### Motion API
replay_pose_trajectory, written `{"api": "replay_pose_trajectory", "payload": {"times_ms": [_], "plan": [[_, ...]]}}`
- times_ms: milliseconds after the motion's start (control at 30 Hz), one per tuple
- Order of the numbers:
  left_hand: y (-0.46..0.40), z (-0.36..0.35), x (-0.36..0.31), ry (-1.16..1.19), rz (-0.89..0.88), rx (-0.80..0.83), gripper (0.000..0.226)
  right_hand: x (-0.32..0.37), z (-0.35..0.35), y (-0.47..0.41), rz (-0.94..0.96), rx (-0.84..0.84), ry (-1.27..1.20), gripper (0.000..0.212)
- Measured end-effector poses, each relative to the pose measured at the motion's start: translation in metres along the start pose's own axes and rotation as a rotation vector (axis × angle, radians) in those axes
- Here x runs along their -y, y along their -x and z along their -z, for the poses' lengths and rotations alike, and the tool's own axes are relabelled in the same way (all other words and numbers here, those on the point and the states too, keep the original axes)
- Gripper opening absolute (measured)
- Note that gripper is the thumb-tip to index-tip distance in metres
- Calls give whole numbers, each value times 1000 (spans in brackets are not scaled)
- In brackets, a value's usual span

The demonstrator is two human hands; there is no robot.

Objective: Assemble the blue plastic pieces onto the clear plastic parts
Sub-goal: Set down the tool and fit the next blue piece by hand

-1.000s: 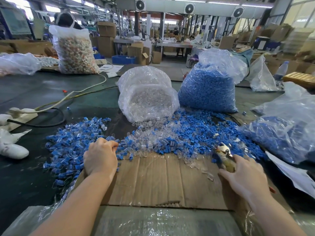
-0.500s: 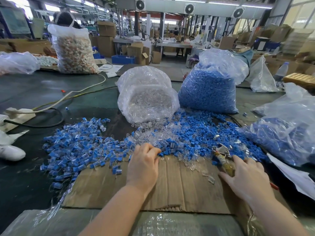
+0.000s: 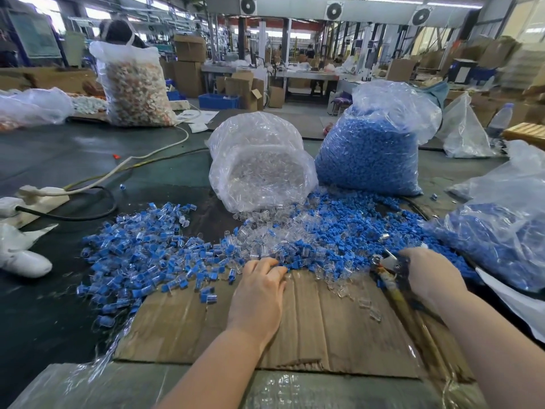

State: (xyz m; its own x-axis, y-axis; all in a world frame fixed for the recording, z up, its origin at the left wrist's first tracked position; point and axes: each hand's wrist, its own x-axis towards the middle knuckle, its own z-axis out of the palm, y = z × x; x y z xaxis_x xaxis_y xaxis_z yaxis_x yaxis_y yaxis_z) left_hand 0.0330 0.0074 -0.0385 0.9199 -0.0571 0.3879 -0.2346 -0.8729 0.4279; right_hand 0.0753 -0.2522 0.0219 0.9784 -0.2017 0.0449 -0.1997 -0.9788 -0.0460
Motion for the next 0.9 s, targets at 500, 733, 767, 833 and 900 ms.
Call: {"api": "replay_pose_trajectory", "payload": {"times_ms": [500,733,767,833,900], "plan": [[3,5,-2,116,31,-63,32,-2,0,-4,16,-149,-32,27],[2,9,-4,226,71,-57,34,13,9,8,84,-363,-349,17],[2,10,-4,238,77,-57,32,19,11,12,108,-375,-429,18],[2,11,-4,260,85,-56,28,36,12,23,162,-352,-562,21],[2,13,-4,283,90,-59,25,55,9,36,219,-300,-644,23]]}}
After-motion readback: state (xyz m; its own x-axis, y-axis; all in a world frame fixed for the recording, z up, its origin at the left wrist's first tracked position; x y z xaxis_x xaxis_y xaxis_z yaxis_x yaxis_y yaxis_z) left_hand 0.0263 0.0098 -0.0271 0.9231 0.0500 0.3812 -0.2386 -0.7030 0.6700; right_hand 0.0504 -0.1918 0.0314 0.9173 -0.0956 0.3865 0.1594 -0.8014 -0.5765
